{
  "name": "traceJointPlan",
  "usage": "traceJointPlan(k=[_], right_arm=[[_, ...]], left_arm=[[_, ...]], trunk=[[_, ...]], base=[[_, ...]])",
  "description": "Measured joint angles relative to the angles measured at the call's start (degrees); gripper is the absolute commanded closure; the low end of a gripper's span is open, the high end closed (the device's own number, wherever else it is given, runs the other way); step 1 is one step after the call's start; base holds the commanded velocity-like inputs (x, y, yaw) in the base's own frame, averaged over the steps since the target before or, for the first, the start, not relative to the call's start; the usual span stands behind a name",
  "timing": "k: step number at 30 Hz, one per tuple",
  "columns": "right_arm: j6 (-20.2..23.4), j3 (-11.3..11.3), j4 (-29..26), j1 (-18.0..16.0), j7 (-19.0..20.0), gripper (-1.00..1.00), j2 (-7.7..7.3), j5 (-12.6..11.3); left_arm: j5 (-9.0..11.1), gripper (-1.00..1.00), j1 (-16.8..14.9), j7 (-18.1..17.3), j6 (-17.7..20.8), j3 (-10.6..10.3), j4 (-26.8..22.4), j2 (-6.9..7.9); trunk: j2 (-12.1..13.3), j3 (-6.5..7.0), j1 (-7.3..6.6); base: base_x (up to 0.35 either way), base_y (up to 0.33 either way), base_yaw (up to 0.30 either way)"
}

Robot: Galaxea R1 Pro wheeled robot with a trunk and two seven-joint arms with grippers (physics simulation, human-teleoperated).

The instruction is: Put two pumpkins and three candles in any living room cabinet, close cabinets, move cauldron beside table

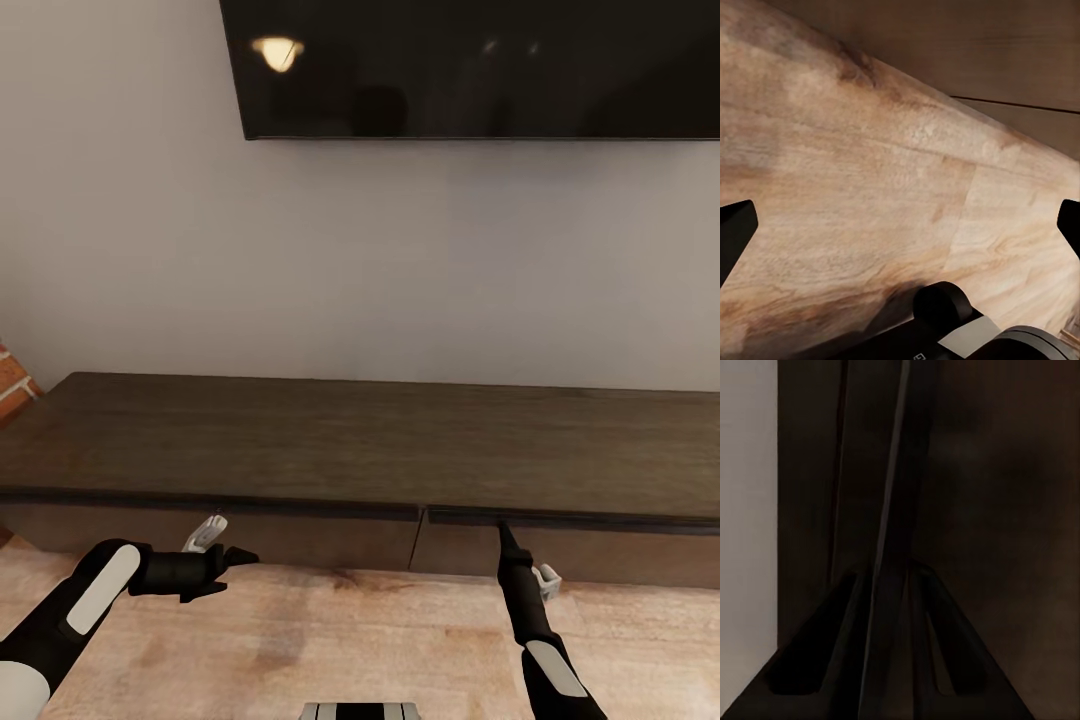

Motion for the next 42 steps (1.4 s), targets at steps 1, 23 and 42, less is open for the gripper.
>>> traceJointPlan(k=[1, 23, 42], right_arm=[[0.0, 0.0, 0.0, 0.0, 0.0, 1.0, -0.01, 0.0], [0.0, 0.0, -0.4, 0.0, -0.6, 1.0, 0.08, 0.0], [0.0, 0.4, -0.5, 0.0, -0.9, 1.0, 0.16, 0.4]], left_arm=[[0.0, -1.0, 0.0, 0.0, 0.0, 0.0, 0.0, 0.0], [0.0, -1.0, 0.0, 0.0, 0.0, -0.1, 0.0, 0.0], [0.0, -1.0, 0.0, 0.0, 0.0, -0.1, 0.0, -0.01]], trunk=[[0.0, 0.0, 0.0], [0.0, 0.0, 0.0], [0.0, 0.0, 0.0]], base=[[0.0, 0.0, 0.0], [-0.015, 0.0, 0.0], [-0.191, 0.0, 0.0]])
